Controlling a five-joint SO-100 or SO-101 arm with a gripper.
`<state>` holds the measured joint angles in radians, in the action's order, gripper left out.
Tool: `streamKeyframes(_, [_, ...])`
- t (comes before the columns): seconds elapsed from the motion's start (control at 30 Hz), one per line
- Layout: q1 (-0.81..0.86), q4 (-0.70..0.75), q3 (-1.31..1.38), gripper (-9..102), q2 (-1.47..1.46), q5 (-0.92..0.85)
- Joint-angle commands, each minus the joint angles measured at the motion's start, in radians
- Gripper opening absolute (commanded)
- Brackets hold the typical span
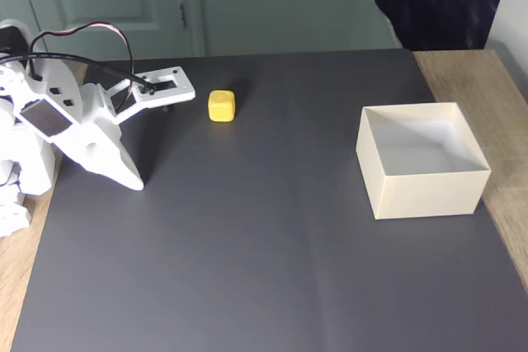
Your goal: Grasp a cube block and put it in the white box.
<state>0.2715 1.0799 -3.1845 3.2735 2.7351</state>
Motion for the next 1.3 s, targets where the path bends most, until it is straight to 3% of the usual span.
streamKeyframes(0.0, [0.003, -0.017, 0.0, 0, 0.006, 0.008])
streamKeyframes(0.33, [-0.044, -0.213, 0.064, 0, -0.006, 0.121])
streamKeyframes(0.8, [-0.242, -0.499, 0.549, 0, -0.764, 0.089])
streamKeyframes(0.97, [-0.279, -0.518, 0.707, 0, -0.94, 0.058])
streamKeyframes(1.27, [-0.295, -0.526, 0.723, 5, -1.043, 0.025])
